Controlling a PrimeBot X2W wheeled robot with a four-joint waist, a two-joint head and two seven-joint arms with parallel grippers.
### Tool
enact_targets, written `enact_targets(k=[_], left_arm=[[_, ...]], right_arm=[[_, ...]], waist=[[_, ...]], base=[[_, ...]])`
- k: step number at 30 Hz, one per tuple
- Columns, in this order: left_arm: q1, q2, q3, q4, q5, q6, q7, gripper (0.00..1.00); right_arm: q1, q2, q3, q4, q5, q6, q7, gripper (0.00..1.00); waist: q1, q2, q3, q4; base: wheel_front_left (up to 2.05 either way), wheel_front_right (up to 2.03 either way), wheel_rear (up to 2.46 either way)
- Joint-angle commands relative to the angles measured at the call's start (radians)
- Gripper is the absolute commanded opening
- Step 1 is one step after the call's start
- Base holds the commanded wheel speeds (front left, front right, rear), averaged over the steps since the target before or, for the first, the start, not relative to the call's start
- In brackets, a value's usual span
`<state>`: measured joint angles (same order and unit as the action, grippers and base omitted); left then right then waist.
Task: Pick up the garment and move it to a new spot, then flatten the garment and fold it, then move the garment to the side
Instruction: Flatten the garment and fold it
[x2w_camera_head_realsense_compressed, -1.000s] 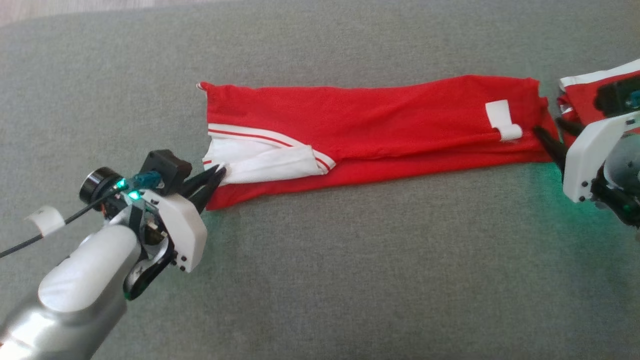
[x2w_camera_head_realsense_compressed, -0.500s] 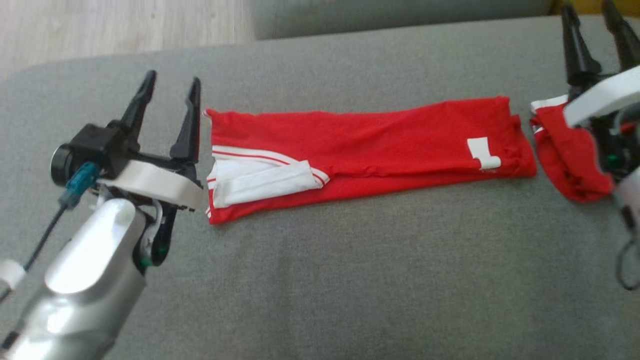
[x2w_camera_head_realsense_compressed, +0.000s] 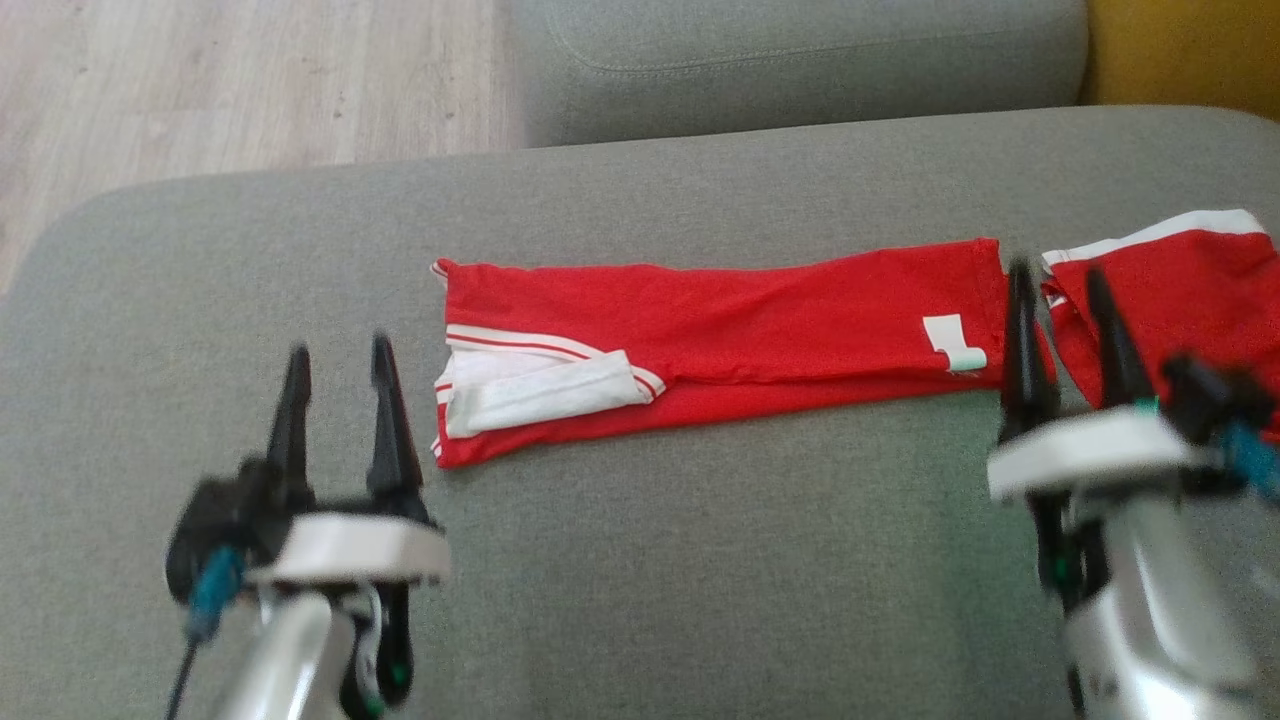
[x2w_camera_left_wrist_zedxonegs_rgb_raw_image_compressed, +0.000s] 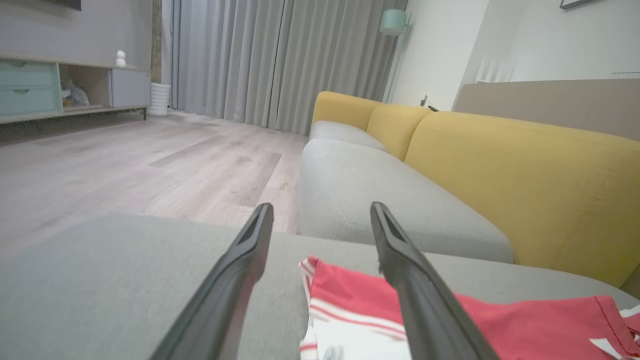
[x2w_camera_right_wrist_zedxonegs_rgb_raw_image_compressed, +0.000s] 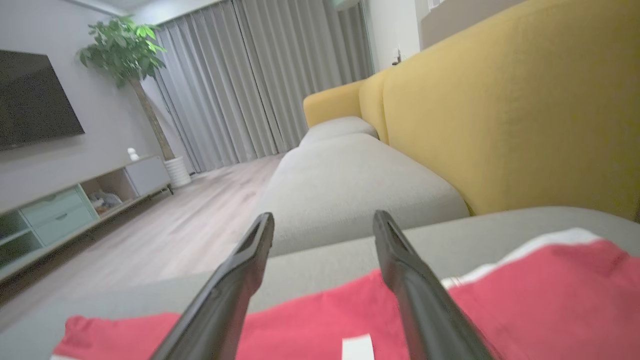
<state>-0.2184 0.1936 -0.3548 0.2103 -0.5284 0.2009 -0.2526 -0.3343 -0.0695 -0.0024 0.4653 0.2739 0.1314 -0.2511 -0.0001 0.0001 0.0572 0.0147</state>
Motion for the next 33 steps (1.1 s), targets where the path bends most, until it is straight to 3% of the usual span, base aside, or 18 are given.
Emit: enact_targets(k=[1,8,16,24,33], left_arm=[[-0.025,-0.001,0.055,-0.028,0.014,-0.009,-0.009,1.0],[0.074,-0.097,0.172,0.004,0.117,-0.109,-0.009,1.0],[0.032,-0.135,0.242,0.013,0.193,-0.179,-0.009,1.0],[-0.028,-0.143,0.25,0.022,0.22,-0.21,-0.009,1.0],[-0.062,-0.143,0.22,0.029,0.2,-0.206,-0.009,1.0]], right_arm=[[-0.011,0.004,0.008,-0.048,-0.019,-0.001,-0.01,1.0],[0.128,0.019,0.04,-0.107,-0.03,-0.001,-0.011,1.0],[0.062,0.019,-0.015,-0.098,-0.08,-0.001,-0.011,1.0],[-0.114,0.019,-0.225,0.089,-0.213,-0.001,0.083,1.0],[-0.225,0.019,-0.382,0.343,-0.343,-0.001,0.16,1.0]], waist=[[0.0001,-0.0001,-0.001,0.003],[0.0001,-0.0001,0.012,0.01],[0.0001,-0.0001,0.076,0.026],[0.0001,-0.0001,0.17,0.055],[0.0001,-0.0001,0.215,0.081]], base=[[0.0,0.0,0.0],[0.0,0.0,0.0],[0.0,0.0,0.0],[0.0,0.0,0.0],[0.0,0.0,0.0]])
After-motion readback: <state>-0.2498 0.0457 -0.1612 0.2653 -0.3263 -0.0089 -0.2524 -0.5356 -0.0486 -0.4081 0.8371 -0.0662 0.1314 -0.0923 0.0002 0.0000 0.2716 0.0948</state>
